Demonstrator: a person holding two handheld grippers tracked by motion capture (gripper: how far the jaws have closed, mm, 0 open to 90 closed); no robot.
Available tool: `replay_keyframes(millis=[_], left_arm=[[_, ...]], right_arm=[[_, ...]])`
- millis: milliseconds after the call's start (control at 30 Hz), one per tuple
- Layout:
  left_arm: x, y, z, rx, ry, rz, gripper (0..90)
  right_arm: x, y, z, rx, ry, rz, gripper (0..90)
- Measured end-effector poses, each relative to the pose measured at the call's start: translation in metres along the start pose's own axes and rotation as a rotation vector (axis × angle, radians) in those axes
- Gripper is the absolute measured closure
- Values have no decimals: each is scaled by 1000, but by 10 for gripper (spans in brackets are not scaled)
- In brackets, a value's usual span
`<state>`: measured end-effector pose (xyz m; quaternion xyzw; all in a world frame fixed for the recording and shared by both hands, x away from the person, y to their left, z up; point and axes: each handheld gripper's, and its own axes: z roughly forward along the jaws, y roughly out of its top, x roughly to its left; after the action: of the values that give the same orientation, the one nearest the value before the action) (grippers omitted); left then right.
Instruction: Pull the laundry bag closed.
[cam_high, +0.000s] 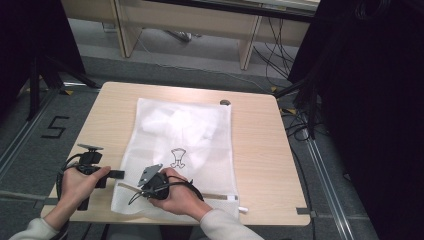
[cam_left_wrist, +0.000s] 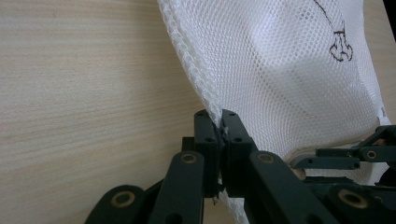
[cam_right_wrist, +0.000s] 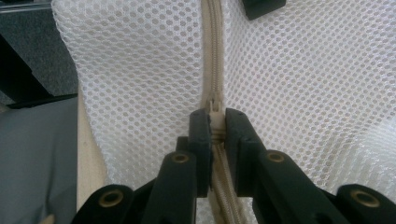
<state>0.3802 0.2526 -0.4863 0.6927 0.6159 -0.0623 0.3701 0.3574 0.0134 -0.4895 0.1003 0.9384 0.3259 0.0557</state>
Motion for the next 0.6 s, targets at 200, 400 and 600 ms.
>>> replay_keyframes(millis=[200, 400, 600], left_arm=[[0, 0, 0, 1, 1, 0, 864], [0, 0, 0, 0, 0, 0, 864], [1, 0, 0, 1, 3, 0, 863]], right_arm=[[-1, -2, 0, -2, 0, -2, 824], [-1, -2, -2, 3, -2, -3, 824], [-1, -7, -2, 11, -2, 3, 824]])
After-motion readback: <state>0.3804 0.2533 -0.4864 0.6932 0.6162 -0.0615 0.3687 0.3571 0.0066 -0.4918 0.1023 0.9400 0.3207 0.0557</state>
